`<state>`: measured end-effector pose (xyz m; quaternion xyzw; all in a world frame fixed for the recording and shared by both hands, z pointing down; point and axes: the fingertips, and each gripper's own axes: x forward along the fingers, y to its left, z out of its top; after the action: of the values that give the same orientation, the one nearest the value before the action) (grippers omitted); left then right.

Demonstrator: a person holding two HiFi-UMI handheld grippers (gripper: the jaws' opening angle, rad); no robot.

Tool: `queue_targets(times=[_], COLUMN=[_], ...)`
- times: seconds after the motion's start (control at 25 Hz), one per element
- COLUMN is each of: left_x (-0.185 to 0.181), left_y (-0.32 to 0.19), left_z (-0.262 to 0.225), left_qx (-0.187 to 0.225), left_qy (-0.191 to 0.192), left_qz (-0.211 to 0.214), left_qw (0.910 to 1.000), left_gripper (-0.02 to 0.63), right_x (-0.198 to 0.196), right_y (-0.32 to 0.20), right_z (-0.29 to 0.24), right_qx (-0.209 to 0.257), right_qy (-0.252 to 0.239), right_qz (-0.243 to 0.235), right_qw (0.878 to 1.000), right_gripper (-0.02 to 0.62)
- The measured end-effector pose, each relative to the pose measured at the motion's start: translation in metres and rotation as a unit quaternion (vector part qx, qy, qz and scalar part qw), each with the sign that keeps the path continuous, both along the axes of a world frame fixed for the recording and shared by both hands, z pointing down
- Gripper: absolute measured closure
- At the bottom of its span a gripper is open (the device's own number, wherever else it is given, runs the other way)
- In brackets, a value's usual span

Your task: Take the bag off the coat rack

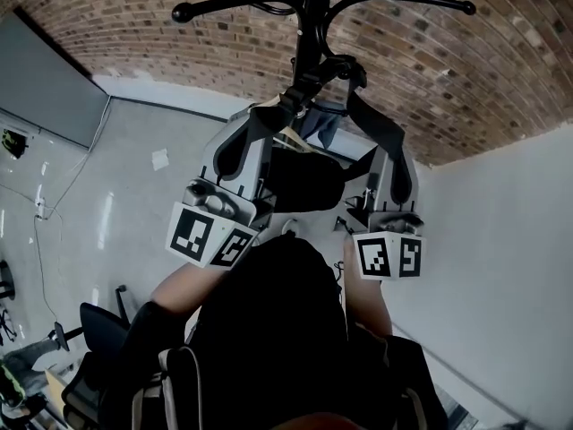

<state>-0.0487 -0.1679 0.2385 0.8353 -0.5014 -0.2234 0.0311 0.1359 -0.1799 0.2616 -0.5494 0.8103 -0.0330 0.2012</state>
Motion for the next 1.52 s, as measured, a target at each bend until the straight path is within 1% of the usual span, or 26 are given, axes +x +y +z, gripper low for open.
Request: queue_targets(times=[0.24, 0.48, 0.64, 0.84, 1.08, 1.28, 1.4, 1.52], left_x=[-0.002, -0.007, -0.007, -0.011, -0.038, -0.064, -0.089, -0.11], left_y=[0.002, -0.01, -0.016, -0.008, -0.003, 0.005, 0.011, 0.014], left_z=[-0.001, -0.01, -0.009, -0.005, -0.001, 0.005, 0.018, 0.032], left_qx=[-0.001, 0.008, 0.004, 0.003, -0.005, -0.017, -0.029, -0.042], left_qy=[0.004, 0.01, 0.017, 0.027, 0.039, 0.052, 0.066, 0.078], left_qz=[0.007, 0.006, 0.011, 0.01, -0.012, -0.022, -0.039, -0.042], left_qw=[1.0, 0.9999, 0.9998, 0.9996, 0.9992, 0.9982, 0.9967, 0.9952], left_gripper=[0.586, 0.586, 0.586, 0.586, 0.586, 0.586, 0.586, 0.586], right_x=[0.002, 0.007, 0.002, 0.018, 0.036, 0.031, 0.029, 0.03], right_y=[0.013, 0.02, 0.023, 0.029, 0.033, 0.038, 0.044, 0.052], right_z=[-0.005, -0.02, -0.023, -0.015, -0.01, -0.006, 0.004, 0.016], right_qx=[0.004, 0.018, 0.019, 0.011, 0.004, -0.005, -0.018, -0.039], right_qy=[0.001, -0.016, -0.011, -0.007, -0.001, 0.016, 0.029, 0.039], right_qz=[0.021, 0.035, 0.036, 0.051, 0.081, 0.098, 0.115, 0.134], right_qw=[1.0, 0.999, 0.999, 0.999, 0.997, 0.995, 0.993, 0.989], right_gripper=[0.574, 0.574, 0.574, 0.574, 0.574, 0.574, 0.574, 0.574])
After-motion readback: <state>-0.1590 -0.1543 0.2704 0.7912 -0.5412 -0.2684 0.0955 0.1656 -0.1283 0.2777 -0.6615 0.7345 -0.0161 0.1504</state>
